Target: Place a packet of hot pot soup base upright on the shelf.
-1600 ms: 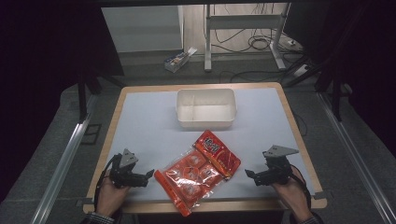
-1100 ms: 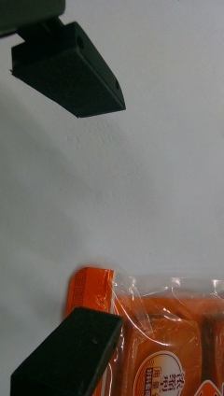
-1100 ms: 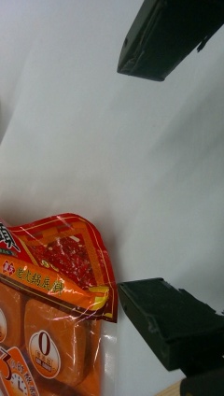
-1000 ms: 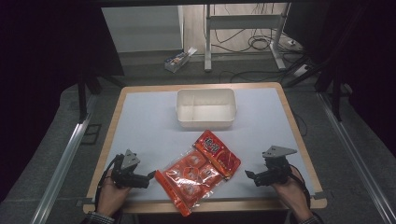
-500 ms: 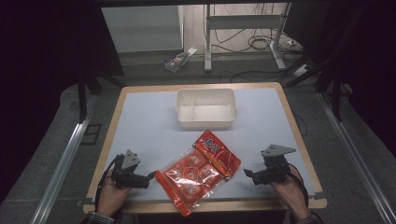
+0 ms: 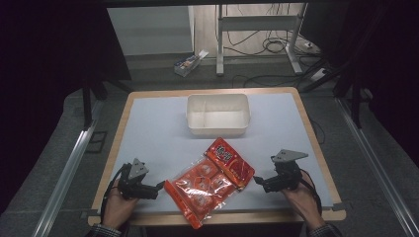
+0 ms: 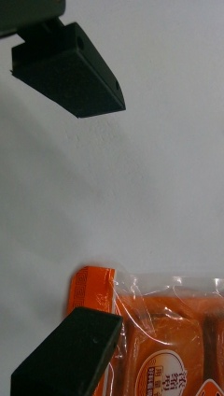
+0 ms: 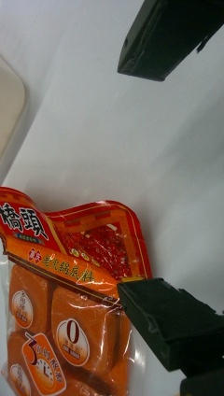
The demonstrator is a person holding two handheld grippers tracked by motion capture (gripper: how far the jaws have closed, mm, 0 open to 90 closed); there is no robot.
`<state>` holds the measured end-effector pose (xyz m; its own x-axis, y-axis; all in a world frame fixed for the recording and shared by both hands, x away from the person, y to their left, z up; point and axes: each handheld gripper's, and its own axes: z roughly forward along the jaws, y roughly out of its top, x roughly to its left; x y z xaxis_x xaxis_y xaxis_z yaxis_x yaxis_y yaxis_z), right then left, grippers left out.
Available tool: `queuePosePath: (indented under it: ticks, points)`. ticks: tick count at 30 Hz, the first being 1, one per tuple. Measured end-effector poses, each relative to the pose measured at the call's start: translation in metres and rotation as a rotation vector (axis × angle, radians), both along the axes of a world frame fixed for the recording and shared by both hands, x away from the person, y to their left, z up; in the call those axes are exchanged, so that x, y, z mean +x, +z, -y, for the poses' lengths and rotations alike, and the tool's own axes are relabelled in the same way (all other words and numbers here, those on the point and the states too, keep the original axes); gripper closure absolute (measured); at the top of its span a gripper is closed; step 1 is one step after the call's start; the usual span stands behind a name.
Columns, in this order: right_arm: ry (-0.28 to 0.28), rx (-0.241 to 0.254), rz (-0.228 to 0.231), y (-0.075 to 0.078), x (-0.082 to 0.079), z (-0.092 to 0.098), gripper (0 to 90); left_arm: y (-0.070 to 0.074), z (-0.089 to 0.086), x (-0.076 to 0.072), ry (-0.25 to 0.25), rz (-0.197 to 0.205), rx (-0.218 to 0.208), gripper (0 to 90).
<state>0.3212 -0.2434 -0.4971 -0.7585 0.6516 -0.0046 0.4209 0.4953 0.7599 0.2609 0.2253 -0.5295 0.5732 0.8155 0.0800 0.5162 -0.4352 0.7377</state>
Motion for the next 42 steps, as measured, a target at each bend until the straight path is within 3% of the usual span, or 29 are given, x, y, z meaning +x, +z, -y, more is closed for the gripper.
queuePosePath:
  ticks: [14, 27, 39, 42]
  points:
    - [0.014, -0.019, -0.026, -0.013, 0.01, -0.021, 0.0, -0.001, 0.001, 0.0, -0.001, 0.001, 0.005, 1.9]
    - [0.036, 0.015, -0.085, -0.021, 0.019, -0.034, 0.9, -0.001, 0.002, 0.0, -0.009, -0.003, 0.018, 1.9]
    - [0.131, -0.022, -0.137, -0.028, 0.025, -0.063, 17.8, -0.001, 0.002, 0.0, -0.006, -0.003, 0.019, 2.0]
    - [0.142, -0.008, -0.147, -0.027, 0.027, -0.066, 23.8, -0.001, 0.003, 0.0, -0.008, -0.003, 0.021, 2.0]
